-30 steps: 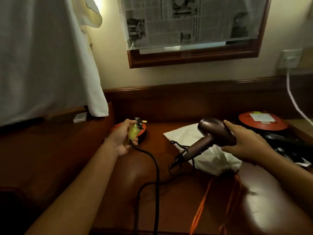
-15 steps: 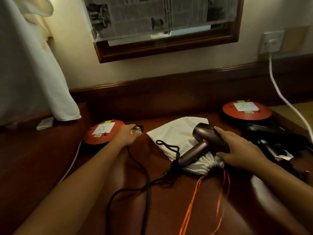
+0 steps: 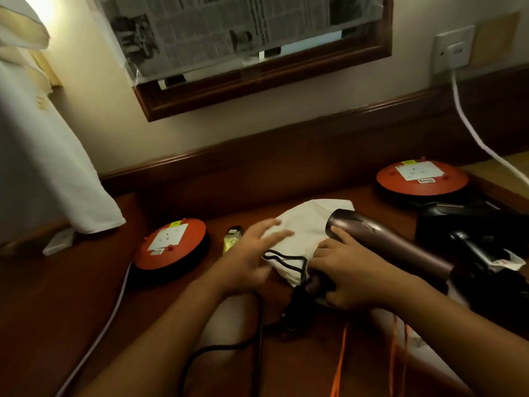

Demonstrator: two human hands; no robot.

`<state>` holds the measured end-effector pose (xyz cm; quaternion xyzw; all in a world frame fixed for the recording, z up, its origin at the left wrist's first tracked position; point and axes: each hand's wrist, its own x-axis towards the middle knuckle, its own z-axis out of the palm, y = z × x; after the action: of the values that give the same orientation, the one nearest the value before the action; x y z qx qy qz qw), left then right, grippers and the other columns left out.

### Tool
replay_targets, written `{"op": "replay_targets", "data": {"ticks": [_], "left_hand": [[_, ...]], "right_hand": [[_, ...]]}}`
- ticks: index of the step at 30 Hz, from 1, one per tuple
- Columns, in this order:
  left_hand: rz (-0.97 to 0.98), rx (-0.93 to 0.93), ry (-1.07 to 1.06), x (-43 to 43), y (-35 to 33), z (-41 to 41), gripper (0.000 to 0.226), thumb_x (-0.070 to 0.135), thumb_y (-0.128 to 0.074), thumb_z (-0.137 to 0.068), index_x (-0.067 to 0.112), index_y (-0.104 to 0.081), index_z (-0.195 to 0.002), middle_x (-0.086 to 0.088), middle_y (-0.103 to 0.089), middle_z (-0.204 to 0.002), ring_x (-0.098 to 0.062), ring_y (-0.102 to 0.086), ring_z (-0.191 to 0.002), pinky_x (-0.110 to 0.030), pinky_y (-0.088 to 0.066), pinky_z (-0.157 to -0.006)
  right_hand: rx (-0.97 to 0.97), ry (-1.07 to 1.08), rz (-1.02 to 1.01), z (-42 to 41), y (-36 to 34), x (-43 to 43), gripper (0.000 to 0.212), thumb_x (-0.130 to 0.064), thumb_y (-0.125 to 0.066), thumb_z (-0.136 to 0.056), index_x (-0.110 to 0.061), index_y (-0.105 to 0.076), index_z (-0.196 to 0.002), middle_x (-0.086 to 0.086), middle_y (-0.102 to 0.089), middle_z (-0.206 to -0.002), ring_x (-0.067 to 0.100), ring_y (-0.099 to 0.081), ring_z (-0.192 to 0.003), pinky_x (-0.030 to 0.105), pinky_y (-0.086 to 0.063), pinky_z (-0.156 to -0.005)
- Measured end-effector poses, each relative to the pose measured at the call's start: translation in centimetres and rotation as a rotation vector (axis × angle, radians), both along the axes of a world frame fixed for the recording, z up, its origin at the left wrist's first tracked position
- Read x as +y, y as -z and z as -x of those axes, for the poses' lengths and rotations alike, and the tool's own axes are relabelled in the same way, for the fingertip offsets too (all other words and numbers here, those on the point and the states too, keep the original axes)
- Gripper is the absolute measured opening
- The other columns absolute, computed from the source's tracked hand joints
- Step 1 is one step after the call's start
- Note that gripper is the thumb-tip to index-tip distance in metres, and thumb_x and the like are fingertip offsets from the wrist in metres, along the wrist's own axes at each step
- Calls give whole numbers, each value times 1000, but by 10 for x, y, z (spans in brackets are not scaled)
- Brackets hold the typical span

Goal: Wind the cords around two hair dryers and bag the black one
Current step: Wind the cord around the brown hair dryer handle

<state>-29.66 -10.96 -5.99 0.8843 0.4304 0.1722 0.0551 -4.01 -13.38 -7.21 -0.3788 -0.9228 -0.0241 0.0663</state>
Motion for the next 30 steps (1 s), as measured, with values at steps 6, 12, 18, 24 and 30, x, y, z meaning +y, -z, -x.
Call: {"op": "replay_targets", "data": {"ticks": [6,12,18,24,30], "left_hand": [[168,-171,-2,-33,-13,-9,13,20,-61,-100,24,-66,-112,8,-67,-125,-1,-54,-128,-31,-48,-106],[357,-751,-189,-31,-29,-11,10,18,-59,-99,11,-64,-105,-9,-65,-75,-22,-66,-68,-35,-58,-73],[234,-734,-287,-18,-4,-42,23,36,-65,-94,22,-77,-108,3,-77,-96,-9,-70,-88,-22,-52,-76],[-79,-123,-92,-73,7,-59,27,49,-43,-103,33,-62,-94,17,-62,-80,-5,-61,-76,-31,-51,-65],[-235,99,100,-105,-51,-72,37,51,-43,-105,24,-66,-93,10,-62,-79,-8,-58,-69,-34,-49,-59]], "right_hand": [[463,-6,-10,-6,9,0,24,-51,-67,-74,-36,-56,-89,-19,-54,-85,5,-50,-84,24,-37,-87],[741,-15,-171,-8,7,5,28,-52,-69,-85,-30,-58,-101,-18,-57,-92,8,-54,-83,30,-45,-72],[900,84,-350,-13,13,2,45,-50,-60,-92,-25,-56,-129,-9,-62,-100,13,-59,-86,35,-50,-68],[756,324,-456,-39,7,13,48,-53,-54,-95,-27,-53,-135,-8,-64,-110,16,-63,-90,34,-54,-62],[566,363,-404,-27,6,18,45,-52,-58,-88,-34,-55,-129,-12,-65,-98,18,-62,-82,28,-39,-58]]}}
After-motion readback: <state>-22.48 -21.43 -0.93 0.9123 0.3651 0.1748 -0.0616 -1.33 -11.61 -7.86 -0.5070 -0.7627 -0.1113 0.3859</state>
